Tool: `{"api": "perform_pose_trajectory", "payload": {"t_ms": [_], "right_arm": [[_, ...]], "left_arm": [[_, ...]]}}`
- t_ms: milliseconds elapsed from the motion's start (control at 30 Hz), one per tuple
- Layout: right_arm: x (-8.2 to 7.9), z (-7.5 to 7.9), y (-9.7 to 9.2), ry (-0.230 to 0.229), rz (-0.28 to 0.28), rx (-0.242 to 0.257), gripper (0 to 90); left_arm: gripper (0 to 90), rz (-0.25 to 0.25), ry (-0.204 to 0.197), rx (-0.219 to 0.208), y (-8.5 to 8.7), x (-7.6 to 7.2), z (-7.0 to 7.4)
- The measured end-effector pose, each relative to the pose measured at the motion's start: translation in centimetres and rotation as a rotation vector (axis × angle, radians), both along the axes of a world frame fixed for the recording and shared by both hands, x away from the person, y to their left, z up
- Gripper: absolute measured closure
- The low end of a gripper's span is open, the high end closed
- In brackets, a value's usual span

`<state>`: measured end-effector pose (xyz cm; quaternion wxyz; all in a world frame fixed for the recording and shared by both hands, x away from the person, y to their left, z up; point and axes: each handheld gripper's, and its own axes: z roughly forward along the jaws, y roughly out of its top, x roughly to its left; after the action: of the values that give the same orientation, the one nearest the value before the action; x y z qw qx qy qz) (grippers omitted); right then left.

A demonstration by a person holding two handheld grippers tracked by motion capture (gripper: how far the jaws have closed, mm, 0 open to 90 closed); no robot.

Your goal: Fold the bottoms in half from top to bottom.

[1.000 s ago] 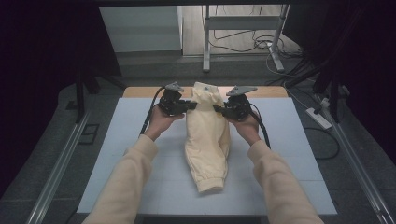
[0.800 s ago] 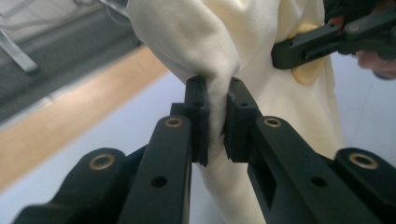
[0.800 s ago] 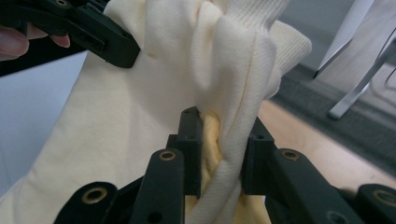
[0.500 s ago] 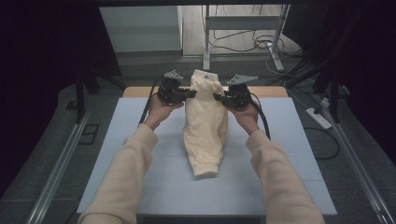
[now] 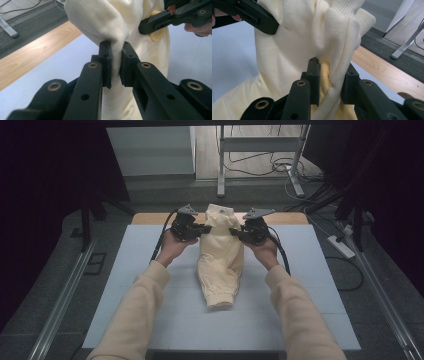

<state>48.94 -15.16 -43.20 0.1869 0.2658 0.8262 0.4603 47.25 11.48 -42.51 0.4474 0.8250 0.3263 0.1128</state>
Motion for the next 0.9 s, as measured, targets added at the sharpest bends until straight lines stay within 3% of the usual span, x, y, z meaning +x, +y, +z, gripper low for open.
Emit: {"api": "perform_pose_trajectory", "payload": {"t_ms": [233, 900], "right_arm": [[0.0, -1.3, -0.3, 0.019, 0.002, -0.003, 72.3], [-1.8, -2.6, -0.2, 0.032, 0.034, -0.011, 72.1]], "left_arm": [[80.8, -0.007, 0.013, 0.004, -0.3, -0.3, -1.0], [80.6, -0.032, 0.035, -0.012, 0.3, -2.2, -2.9]]}}
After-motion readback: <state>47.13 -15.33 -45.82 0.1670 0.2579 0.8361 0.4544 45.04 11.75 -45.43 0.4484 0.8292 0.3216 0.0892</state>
